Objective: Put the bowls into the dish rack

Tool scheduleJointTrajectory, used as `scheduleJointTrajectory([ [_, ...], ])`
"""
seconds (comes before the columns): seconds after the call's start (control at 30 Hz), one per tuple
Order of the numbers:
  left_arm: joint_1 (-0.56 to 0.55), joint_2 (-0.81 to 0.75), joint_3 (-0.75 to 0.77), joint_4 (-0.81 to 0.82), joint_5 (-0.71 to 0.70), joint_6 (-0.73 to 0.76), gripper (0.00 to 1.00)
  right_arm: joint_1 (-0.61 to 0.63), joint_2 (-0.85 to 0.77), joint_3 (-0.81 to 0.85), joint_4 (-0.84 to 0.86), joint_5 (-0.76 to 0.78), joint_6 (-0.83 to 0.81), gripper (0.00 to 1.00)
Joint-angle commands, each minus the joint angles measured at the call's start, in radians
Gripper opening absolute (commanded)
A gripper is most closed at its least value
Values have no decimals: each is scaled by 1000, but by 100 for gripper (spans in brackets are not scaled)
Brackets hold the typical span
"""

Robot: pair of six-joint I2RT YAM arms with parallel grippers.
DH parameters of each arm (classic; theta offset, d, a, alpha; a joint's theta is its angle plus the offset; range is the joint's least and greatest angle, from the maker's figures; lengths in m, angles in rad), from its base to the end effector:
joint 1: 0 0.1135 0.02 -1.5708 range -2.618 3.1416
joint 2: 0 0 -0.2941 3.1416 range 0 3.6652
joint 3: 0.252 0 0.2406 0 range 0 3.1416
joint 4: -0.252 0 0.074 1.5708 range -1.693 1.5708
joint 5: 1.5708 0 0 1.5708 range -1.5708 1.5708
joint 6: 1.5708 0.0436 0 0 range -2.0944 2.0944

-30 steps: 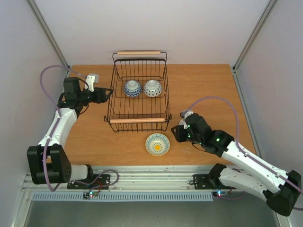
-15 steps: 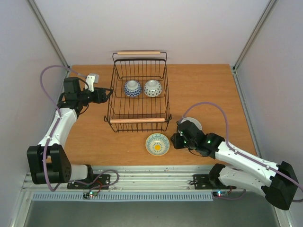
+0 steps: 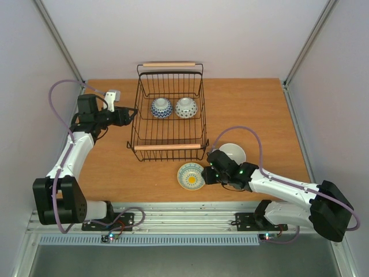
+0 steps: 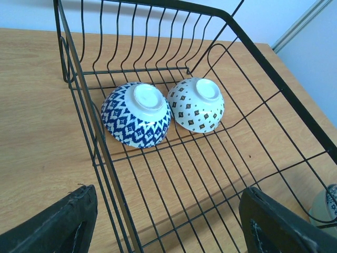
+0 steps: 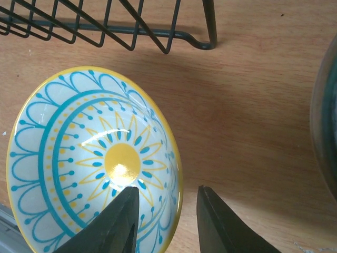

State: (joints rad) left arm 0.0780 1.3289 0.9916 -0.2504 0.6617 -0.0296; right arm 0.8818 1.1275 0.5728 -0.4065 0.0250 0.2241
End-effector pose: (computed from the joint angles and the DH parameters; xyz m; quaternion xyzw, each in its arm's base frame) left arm 0.2807 -0.0049 0.3184 0.1083 0.8408 -0.2755 0.4532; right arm 0.1222 0.1466 0.2110 -0.3045 0.9039 0.1475 0.2616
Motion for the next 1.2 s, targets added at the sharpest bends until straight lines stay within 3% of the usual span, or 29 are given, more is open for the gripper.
scheduleJointTrajectory([
  [0.0, 0, 3, 15, 24, 3, 7, 75, 12, 14, -17, 45, -14, 24, 32],
  [0.33, 0, -7, 13, 23, 2, 4, 75, 37, 32, -24, 43, -6, 35, 23],
  [0.57, 0, -10, 13, 24, 0, 3, 75, 58, -1, -7, -22, 37, 32, 2],
  [0.9, -1, -20, 13, 23, 10, 3, 75, 127, -197, 79, -205, 116, -8, 1],
  [1.03, 0, -22, 17, 16, 21, 5, 75, 140, -279, 161, -287, 116, -61, 1],
  [1.17, 0, -30, 24, 4, 26, 7, 75, 147, -297, 280, -380, 210, -153, 1],
])
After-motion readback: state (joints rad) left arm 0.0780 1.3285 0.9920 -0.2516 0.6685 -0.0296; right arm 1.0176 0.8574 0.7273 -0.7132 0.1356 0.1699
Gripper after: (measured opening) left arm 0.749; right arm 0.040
